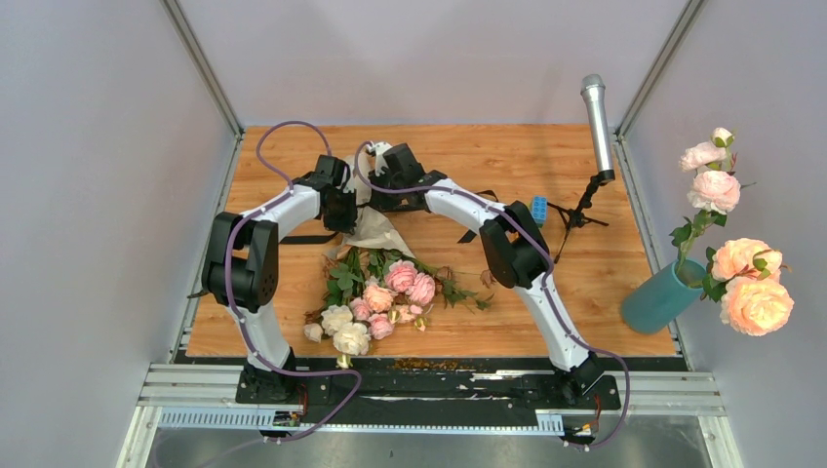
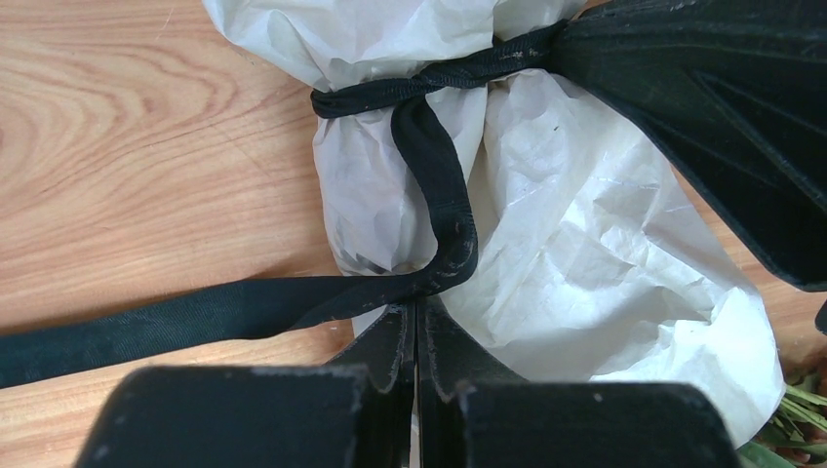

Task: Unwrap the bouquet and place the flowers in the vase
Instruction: Untie the ribbon from the wrapping paper.

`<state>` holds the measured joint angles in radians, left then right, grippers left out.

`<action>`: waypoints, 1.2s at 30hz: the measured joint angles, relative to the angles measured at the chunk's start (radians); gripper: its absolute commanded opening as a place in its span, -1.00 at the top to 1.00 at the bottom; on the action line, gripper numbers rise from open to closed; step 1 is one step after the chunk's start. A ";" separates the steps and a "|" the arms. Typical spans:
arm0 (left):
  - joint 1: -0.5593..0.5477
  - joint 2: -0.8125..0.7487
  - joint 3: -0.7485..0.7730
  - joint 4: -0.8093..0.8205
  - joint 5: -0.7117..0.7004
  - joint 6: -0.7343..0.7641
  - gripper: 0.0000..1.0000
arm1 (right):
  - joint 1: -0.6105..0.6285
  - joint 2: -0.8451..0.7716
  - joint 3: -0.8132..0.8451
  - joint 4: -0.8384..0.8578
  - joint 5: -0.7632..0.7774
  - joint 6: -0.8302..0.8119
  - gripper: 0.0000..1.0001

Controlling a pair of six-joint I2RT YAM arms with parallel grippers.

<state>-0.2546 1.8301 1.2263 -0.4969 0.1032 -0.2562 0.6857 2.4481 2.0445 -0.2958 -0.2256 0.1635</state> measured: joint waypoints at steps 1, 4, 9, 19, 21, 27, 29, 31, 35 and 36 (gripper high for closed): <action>0.000 0.001 0.001 -0.001 0.000 0.001 1.00 | 0.000 0.000 -0.002 0.001 0.000 -0.001 1.00; 0.002 0.003 0.006 -0.007 0.001 0.001 1.00 | 0.000 -0.002 -0.013 0.003 0.001 -0.003 1.00; 0.023 0.003 0.006 -0.008 0.017 0.000 1.00 | 0.000 -0.021 -0.068 0.010 -0.002 -0.011 1.00; 0.038 0.004 0.006 -0.010 0.043 0.000 1.00 | 0.000 -0.113 -0.151 -0.020 -0.032 -0.027 1.00; 0.039 0.004 0.006 -0.010 0.045 0.000 1.00 | 0.000 -0.128 -0.155 -0.029 -0.044 -0.039 0.85; 0.040 0.004 0.006 -0.010 0.051 0.000 1.00 | 0.000 -0.154 -0.137 -0.040 -0.098 -0.097 0.48; 0.040 0.004 0.006 -0.010 0.052 0.000 1.00 | 0.000 -0.153 -0.116 -0.051 -0.108 -0.126 0.46; 0.041 0.004 0.006 -0.010 0.053 0.000 1.00 | 0.000 -0.147 -0.084 -0.058 -0.119 -0.149 0.44; 0.041 0.004 0.006 -0.010 0.054 0.000 1.00 | 0.002 -0.117 -0.010 -0.057 -0.137 -0.191 0.46; 0.041 0.005 0.006 -0.009 0.055 0.000 1.00 | 0.002 -0.105 0.007 -0.054 -0.140 -0.200 0.47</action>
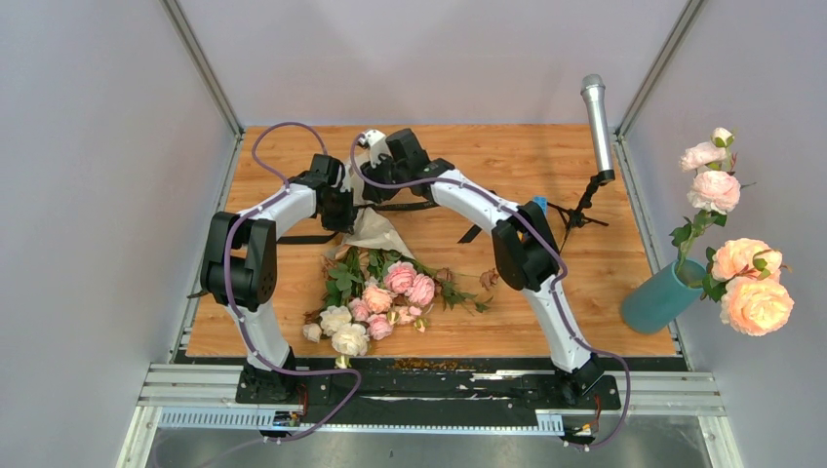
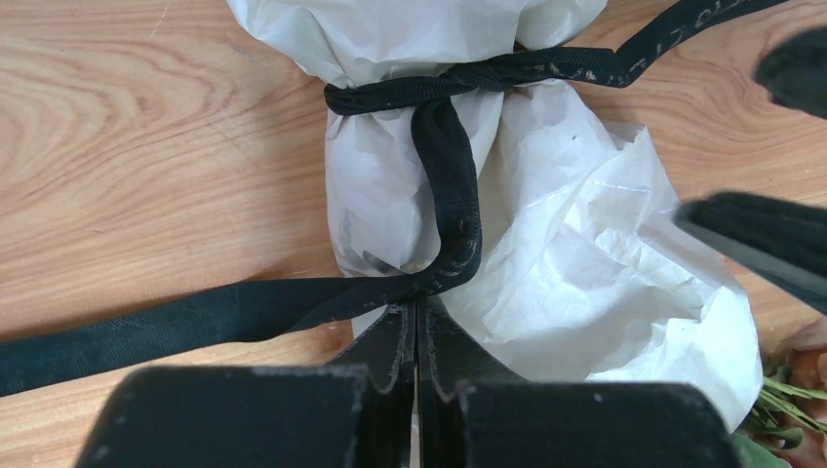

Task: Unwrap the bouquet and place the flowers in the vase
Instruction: Untie the ribbon from the wrapping paper.

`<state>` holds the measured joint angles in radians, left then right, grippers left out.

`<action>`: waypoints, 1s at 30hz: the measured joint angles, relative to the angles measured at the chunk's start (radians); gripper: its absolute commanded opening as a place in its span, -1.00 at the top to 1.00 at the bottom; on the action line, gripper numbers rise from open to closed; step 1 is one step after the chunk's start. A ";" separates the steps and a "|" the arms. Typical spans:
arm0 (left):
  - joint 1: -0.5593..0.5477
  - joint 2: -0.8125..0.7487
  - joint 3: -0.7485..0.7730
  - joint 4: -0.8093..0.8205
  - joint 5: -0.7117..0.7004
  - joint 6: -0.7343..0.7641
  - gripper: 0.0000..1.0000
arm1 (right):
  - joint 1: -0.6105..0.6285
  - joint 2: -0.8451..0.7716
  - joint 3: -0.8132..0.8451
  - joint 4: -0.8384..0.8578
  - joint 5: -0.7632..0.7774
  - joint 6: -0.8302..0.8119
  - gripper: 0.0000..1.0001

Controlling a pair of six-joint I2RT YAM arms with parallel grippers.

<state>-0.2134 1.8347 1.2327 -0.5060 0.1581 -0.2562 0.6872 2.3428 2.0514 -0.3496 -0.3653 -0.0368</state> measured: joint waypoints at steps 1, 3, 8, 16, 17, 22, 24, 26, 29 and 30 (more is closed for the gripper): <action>0.000 0.000 0.000 0.000 0.001 0.000 1.00 | 0.000 0.013 0.015 0.002 -0.004 -0.010 0.47; 0.001 0.000 0.000 0.000 0.002 0.000 1.00 | 0.000 0.035 0.031 0.003 -0.009 -0.023 0.48; 0.002 0.001 0.000 0.000 0.007 0.000 1.00 | 0.003 0.083 0.038 0.003 -0.029 -0.042 0.55; 0.016 0.003 0.001 0.000 0.036 0.000 1.00 | 0.006 0.143 0.082 0.010 -0.065 -0.060 0.56; 0.017 0.003 0.001 0.000 0.040 0.000 1.00 | 0.006 0.148 0.086 0.011 -0.066 -0.063 0.56; 0.019 0.006 0.001 0.000 0.047 0.000 1.00 | 0.006 0.163 0.102 0.011 -0.066 -0.076 0.51; 0.019 0.007 0.001 0.000 0.050 0.000 1.00 | 0.007 0.167 0.111 0.011 -0.063 -0.084 0.48; 0.019 0.008 0.003 -0.001 0.053 0.000 1.00 | 0.008 0.173 0.122 0.013 -0.058 -0.093 0.46; 0.020 0.011 0.005 -0.003 0.057 0.000 1.00 | 0.011 0.179 0.132 0.014 -0.043 -0.107 0.45; 0.020 0.011 0.005 -0.003 0.058 0.000 1.00 | 0.013 0.181 0.135 0.014 -0.037 -0.114 0.45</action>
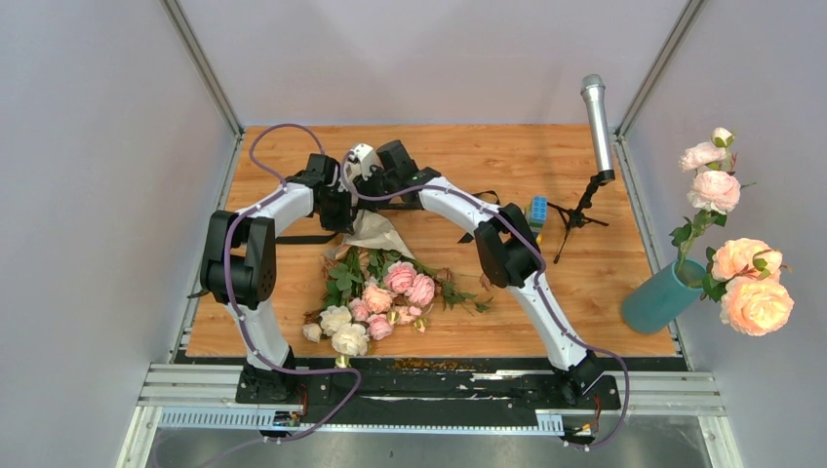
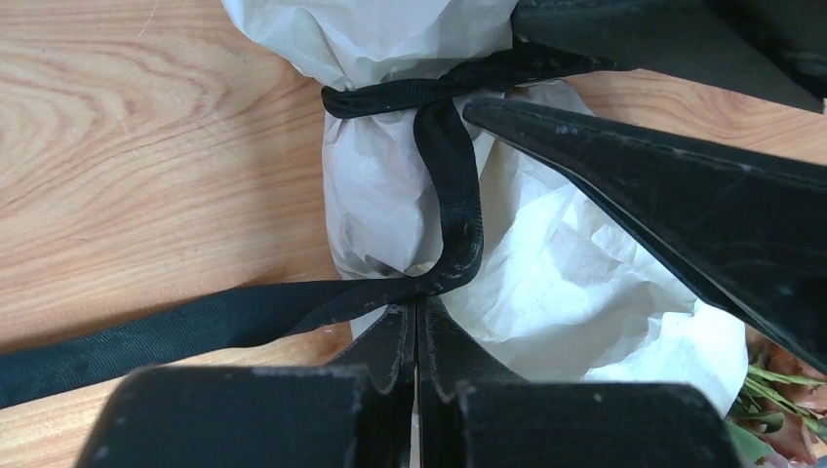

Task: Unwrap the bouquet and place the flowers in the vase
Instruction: Untie the ribbon from the wrapping paper.

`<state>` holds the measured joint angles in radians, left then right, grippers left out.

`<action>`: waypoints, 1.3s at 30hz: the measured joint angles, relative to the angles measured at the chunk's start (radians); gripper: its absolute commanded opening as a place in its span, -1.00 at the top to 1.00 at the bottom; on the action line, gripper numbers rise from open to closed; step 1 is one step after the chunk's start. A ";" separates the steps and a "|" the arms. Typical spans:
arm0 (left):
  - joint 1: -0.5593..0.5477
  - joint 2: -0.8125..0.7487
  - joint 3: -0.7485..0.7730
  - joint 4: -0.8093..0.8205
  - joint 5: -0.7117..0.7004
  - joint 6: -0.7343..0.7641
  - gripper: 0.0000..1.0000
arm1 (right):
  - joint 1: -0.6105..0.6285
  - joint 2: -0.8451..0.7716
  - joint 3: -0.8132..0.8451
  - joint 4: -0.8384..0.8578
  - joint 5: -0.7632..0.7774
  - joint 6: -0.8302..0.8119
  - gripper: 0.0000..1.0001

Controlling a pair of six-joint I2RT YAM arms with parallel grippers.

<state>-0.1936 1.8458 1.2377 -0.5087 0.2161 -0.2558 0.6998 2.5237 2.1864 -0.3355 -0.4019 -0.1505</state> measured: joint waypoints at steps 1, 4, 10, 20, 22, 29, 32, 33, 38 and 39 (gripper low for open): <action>0.000 0.000 0.000 0.000 0.001 0.000 1.00 | 0.002 0.002 0.002 0.000 0.009 -0.008 0.45; 0.001 0.001 0.000 0.000 0.004 0.000 1.00 | 0.010 0.012 0.006 0.002 0.040 -0.035 0.45; 0.005 0.002 0.000 -0.001 0.008 -0.003 1.00 | 0.027 0.015 0.003 0.003 0.098 -0.074 0.41; 0.010 0.006 0.000 0.000 0.019 -0.011 1.00 | 0.068 0.003 -0.057 0.092 0.280 -0.061 1.00; 0.014 0.006 0.000 0.000 0.022 -0.016 1.00 | 0.078 -0.018 -0.107 0.142 0.323 -0.048 1.00; 0.018 0.006 0.000 0.004 0.038 -0.019 1.00 | 0.111 -0.087 -0.282 0.321 0.504 -0.013 1.00; 0.018 0.006 0.000 0.008 0.042 -0.019 1.00 | 0.122 -0.103 -0.316 0.358 0.567 0.008 1.00; 0.018 0.007 0.000 0.011 0.043 -0.019 1.00 | 0.124 -0.105 -0.318 0.360 0.585 0.015 1.00; 0.018 0.008 0.000 0.029 0.049 -0.019 1.00 | 0.131 -0.107 -0.318 0.359 0.657 0.047 1.00; 0.017 0.008 0.000 0.033 0.051 -0.019 1.00 | 0.132 -0.107 -0.318 0.358 0.669 0.054 1.00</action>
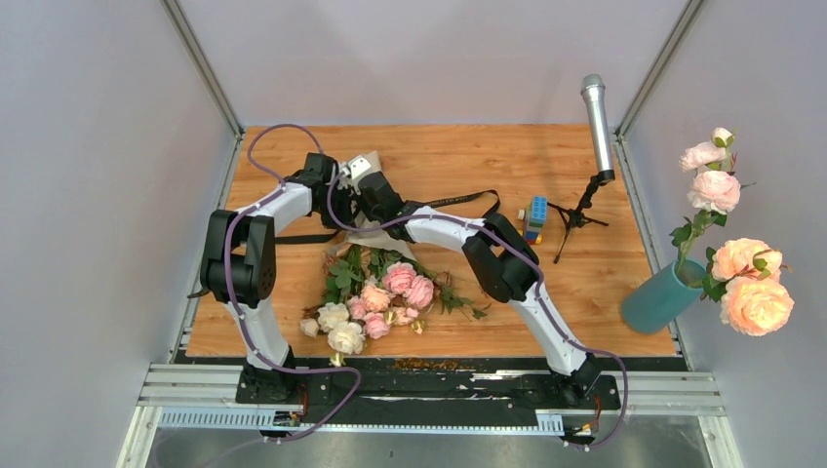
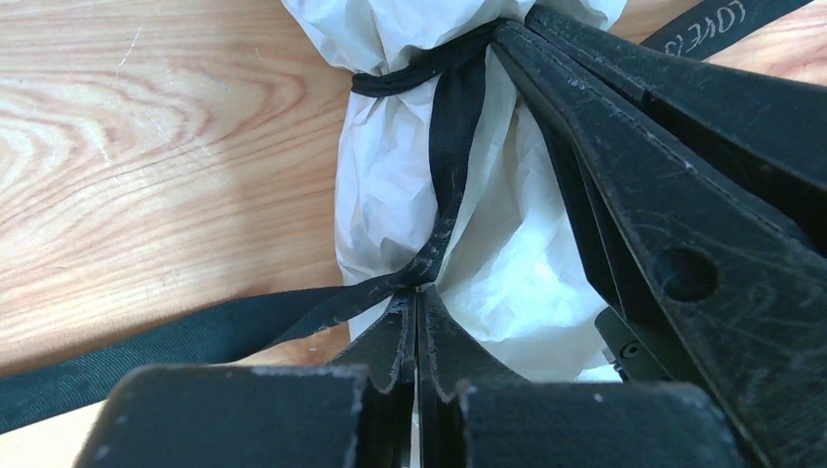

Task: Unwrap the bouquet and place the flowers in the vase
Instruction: Untie the ribbon from the wrapping paper.

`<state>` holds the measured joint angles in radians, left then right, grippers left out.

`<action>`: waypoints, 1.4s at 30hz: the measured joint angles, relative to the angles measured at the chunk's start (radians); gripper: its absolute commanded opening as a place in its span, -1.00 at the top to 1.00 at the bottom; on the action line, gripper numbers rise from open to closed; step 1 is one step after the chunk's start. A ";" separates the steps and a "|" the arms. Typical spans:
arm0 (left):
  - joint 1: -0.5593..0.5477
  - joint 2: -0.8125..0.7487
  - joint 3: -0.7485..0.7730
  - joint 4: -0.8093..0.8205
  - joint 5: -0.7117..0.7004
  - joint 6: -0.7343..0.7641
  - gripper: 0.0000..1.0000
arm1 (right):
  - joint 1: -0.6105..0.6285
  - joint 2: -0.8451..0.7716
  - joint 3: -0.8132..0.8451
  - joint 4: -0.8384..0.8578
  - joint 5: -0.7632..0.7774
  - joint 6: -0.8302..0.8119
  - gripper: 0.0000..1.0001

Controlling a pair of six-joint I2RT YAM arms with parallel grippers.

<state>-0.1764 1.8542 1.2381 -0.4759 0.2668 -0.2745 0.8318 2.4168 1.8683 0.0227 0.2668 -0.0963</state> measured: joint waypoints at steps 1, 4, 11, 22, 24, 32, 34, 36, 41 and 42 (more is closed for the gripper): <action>0.000 0.000 0.000 0.003 0.002 0.000 1.00 | 0.000 0.000 0.000 -0.002 0.009 0.005 1.00; 0.000 0.001 0.000 0.010 0.004 0.000 1.00 | 0.001 -0.002 0.000 -0.007 0.037 0.035 1.00; -0.003 0.002 0.000 0.018 0.021 -0.001 1.00 | -0.020 -0.065 -0.049 -0.037 0.015 0.140 1.00; -0.010 0.002 0.002 0.032 0.043 -0.004 1.00 | -0.081 -0.134 -0.097 -0.098 -0.126 0.245 1.00; -0.012 0.003 0.002 0.032 0.045 -0.004 1.00 | -0.095 -0.146 -0.114 -0.101 -0.164 0.260 1.00; -0.018 0.006 0.002 0.031 0.064 -0.008 1.00 | -0.170 -0.199 -0.188 -0.105 -0.393 0.277 1.00; -0.019 0.006 0.002 0.029 0.069 -0.008 1.00 | -0.179 -0.214 -0.209 -0.103 -0.426 0.272 1.00; -0.021 0.006 0.002 0.025 0.073 -0.008 1.00 | -0.188 -0.229 -0.229 -0.100 -0.458 0.270 1.00; -0.021 0.006 0.002 0.021 0.090 -0.008 1.00 | -0.207 -0.258 -0.259 -0.100 -0.522 0.270 1.00; -0.021 0.006 0.002 0.021 0.093 -0.008 1.00 | -0.212 -0.264 -0.266 -0.100 -0.535 0.270 0.99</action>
<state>-0.1970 1.8606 1.2404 -0.4545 0.3599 -0.2829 0.6197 2.1525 1.6028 -0.0776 -0.2684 0.1738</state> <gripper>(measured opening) 0.006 0.010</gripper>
